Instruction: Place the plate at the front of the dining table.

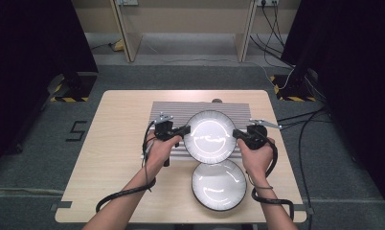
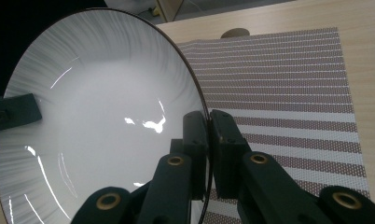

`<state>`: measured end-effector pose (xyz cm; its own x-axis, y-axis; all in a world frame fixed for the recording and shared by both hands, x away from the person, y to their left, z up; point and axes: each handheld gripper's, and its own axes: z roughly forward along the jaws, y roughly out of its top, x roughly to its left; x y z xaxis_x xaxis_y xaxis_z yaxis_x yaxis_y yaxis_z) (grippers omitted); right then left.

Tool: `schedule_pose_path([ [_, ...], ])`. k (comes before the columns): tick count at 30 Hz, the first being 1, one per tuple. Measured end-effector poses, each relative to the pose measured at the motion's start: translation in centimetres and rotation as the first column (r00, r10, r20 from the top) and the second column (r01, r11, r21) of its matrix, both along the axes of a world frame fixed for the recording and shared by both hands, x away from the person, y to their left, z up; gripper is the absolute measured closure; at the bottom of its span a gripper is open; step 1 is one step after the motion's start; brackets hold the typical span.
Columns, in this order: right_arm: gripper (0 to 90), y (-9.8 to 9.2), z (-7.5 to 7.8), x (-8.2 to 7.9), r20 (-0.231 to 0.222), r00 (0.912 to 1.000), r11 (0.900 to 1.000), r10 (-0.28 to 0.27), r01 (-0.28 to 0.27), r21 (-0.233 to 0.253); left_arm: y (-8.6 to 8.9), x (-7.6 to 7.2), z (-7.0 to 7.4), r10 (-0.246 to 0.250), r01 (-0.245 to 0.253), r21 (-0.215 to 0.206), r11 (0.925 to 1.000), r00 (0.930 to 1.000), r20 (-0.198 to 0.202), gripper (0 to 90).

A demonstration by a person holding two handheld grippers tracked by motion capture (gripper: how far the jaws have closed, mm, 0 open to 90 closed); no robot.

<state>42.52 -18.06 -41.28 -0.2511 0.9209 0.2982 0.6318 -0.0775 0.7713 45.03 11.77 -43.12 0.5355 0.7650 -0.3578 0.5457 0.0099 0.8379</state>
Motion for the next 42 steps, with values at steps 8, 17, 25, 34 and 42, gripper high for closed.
schedule_pose_path([
  [8, 85.4, -0.1, 0.1, 0.3, 0.001, 1.0000, 1.000, -0.005, 0.005, 0.000, -0.1, 0.3, 0.0, -0.003, 0.003, 0.004, 1.0000, 0.9999, 0.010, 84.0],
  [17, 85.4, 0.1, 0.2, 0.8, 0.004, 1.0000, 1.000, -0.008, 0.008, -0.006, 0.0, 0.7, 0.2, 0.007, -0.007, 0.003, 1.0000, 0.9999, 0.009, 84.0],
  [25, 85.4, 0.3, 0.2, 1.2, 0.012, 0.9999, 1.000, -0.011, 0.011, -0.015, 0.0, 1.1, 0.3, 0.014, -0.014, 0.004, 0.9999, 0.9999, 0.009, 84.0],
  [34, 85.3, 0.5, 0.2, 1.7, 0.016, 0.9998, 1.000, -0.014, 0.015, -0.021, 0.0, 1.4, 0.3, 0.022, -0.023, 0.007, 0.9997, 0.9997, 0.009, 84.0],
  [42, 85.4, 0.7, 0.2, 1.9, 0.018, 0.9997, 0.999, -0.017, 0.017, -0.028, 0.0, 1.7, 0.3, 0.029, -0.029, 0.007, 0.9996, 0.9995, 0.009, 84.0],
])
